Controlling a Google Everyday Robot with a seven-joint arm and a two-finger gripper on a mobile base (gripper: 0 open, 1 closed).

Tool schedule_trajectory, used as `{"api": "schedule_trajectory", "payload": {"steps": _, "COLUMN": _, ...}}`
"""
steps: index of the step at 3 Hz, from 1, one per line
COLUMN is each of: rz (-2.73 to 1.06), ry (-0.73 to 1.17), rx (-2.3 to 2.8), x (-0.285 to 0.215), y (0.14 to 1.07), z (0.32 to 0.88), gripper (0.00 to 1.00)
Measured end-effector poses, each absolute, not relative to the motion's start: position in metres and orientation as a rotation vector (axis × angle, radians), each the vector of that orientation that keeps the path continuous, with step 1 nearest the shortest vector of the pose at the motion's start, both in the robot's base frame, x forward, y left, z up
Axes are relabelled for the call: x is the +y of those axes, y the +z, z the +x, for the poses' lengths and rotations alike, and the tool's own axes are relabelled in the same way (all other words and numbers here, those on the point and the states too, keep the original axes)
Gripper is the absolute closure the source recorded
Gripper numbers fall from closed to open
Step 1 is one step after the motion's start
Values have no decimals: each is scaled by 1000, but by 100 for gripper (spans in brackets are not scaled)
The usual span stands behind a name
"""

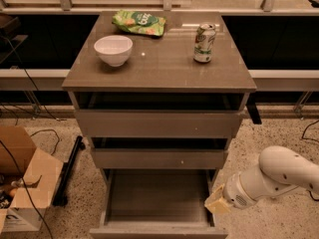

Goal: Close bottom drawer

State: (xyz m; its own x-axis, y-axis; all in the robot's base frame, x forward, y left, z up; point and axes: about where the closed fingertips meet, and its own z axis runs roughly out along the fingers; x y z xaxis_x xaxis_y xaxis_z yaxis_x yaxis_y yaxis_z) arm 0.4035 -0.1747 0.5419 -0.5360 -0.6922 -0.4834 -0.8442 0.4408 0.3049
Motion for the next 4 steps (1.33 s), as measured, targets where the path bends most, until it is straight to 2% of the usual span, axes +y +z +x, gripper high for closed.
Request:
{"api": "schedule_trajectory", "payload": {"steps": 2, "rz": -1335, "ry": 684, "rx": 2478, "x": -166, "y": 510, "z": 395, "gripper": 100}}
{"api": "schedule_trajectory", "payload": {"steps": 3, "rz": -1293, "ry": 712, "rx": 2505, "x": -165, "y": 469, "z": 395, "gripper": 100}}
{"api": "schedule_trajectory", "payload": {"steps": 4, "rz": -1186, "ry": 834, "rx": 2509, "x": -171, "y": 422, "z": 399, "gripper": 100}}
